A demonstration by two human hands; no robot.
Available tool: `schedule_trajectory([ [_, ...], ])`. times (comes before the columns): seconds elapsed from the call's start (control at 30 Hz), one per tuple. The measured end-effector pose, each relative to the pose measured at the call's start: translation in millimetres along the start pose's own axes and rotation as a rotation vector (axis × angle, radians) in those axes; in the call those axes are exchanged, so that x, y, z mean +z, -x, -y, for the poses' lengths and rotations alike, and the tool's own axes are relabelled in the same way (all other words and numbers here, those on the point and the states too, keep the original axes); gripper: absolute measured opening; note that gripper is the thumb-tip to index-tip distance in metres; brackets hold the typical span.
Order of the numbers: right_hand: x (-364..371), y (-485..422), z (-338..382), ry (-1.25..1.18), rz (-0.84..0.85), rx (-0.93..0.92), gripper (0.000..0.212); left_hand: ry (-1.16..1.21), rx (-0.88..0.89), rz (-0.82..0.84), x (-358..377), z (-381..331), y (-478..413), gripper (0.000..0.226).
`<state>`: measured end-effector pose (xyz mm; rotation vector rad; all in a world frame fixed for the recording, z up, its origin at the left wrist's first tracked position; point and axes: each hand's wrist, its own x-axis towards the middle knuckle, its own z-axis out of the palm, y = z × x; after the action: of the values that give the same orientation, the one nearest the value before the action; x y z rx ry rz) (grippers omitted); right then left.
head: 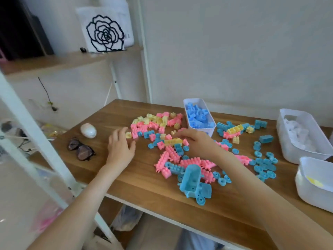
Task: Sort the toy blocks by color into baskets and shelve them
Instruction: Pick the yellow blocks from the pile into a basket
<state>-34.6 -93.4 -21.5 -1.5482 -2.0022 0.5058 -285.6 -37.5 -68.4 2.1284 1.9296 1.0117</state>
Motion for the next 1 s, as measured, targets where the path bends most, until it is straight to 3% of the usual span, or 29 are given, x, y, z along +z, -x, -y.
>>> schedule_trajectory([
  [0.13,17,-29,4,0.029,0.032,0.000,0.040,0.073,-0.148,-0.006,7,17,-21,0.066],
  [0.23,26,-47,1,0.196,0.136,0.058,0.033,0.129,-0.215,0.007,13,20,-37,0.060],
  [0.37,33,-57,-2,0.337,0.143,0.062,0.028,-0.049,-0.089,0.164,19,22,-44,0.036],
  [0.53,29,-57,3,0.313,0.201,0.130,0.029,-0.160,0.010,0.089,25,24,-45,0.017],
  [0.67,31,-57,7,0.398,0.200,0.098,0.029,-0.162,0.026,0.075,27,23,-45,0.018],
  [1.0,9,-22,24,0.057,0.017,0.063,0.031,0.027,0.051,-0.056,15,17,-35,0.019],
])
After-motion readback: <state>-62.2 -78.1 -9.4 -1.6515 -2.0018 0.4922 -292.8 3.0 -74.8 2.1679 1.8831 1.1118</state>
